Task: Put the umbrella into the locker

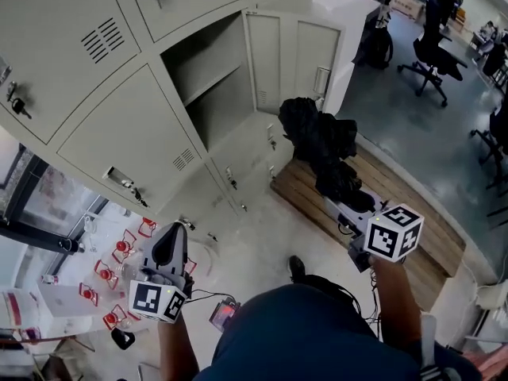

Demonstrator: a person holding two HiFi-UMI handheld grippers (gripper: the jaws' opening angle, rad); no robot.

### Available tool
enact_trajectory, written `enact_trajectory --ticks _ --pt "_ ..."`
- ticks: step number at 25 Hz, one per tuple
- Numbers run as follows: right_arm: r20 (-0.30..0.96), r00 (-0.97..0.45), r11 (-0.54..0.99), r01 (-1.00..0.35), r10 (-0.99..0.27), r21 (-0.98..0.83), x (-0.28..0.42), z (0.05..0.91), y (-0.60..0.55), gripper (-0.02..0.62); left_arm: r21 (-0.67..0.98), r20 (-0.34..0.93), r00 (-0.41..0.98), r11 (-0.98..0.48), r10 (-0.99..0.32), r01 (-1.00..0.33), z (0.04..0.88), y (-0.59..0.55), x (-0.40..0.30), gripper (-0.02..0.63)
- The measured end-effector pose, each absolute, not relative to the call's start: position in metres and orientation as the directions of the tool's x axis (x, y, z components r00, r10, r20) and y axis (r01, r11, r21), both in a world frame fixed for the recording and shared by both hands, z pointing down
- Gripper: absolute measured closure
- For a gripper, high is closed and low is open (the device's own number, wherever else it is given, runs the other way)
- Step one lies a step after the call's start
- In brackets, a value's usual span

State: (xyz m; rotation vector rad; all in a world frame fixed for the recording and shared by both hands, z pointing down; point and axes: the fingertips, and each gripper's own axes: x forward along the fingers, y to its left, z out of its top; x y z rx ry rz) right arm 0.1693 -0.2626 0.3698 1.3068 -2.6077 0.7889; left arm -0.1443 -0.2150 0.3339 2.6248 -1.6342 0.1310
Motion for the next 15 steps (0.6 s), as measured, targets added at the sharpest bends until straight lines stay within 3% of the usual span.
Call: enact_trajectory --ticks 15 --pt "0.392 -0.695 0.559 -0.718 -0.603 -0.415 0.126 0.4 -0.379 0.377 0.042 0.172 0.307 -0.305 -0.936 -0.951 0.363 -0.253 -0.172 0.581"
